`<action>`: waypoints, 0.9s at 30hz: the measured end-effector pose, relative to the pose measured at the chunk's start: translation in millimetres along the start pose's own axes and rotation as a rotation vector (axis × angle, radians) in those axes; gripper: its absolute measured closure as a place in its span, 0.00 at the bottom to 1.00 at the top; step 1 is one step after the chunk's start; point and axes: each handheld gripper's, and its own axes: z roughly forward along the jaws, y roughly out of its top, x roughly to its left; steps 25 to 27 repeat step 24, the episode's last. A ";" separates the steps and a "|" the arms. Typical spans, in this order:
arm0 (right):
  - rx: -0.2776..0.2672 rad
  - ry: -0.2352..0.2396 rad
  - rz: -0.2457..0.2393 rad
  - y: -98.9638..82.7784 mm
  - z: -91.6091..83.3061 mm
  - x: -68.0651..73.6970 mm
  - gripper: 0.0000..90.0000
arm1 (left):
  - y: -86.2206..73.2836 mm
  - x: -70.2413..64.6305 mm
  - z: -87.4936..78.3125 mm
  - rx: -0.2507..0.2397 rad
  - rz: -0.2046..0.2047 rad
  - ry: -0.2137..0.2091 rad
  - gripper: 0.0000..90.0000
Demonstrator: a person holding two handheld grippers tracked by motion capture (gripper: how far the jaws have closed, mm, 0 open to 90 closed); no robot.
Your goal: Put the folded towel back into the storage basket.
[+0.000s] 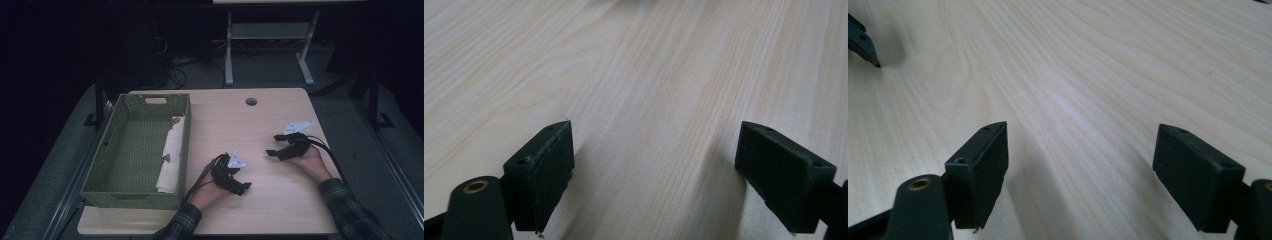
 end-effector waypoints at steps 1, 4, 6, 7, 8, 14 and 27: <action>0.004 -0.006 -0.002 -0.2 0.4 0.0 0.24 | -0.9 0.6 -0.5 -0.001 0.006 0.000 0.17; 0.008 -0.017 0.005 0.0 0.5 0.9 0.24 | -1.6 1.3 -0.1 -0.012 0.003 -0.001 0.17; 0.023 -0.021 0.002 0.2 1.7 0.0 0.24 | -1.4 1.8 -0.2 -0.007 0.008 -0.002 0.17; 0.035 -0.023 0.014 0.9 3.0 0.3 0.22 | -1.6 1.8 0.2 -0.011 0.006 -0.002 0.17; 0.041 -0.032 0.011 1.1 3.5 0.6 0.22 | -1.6 1.8 0.4 -0.013 0.007 -0.002 0.17; 0.048 -0.048 0.016 1.3 4.4 1.3 0.18 | -1.6 2.1 0.1 -0.009 0.013 -0.002 0.16; 0.048 -0.052 0.019 1.3 4.5 1.6 0.17 | -1.7 2.2 0.3 -0.011 0.011 -0.004 0.16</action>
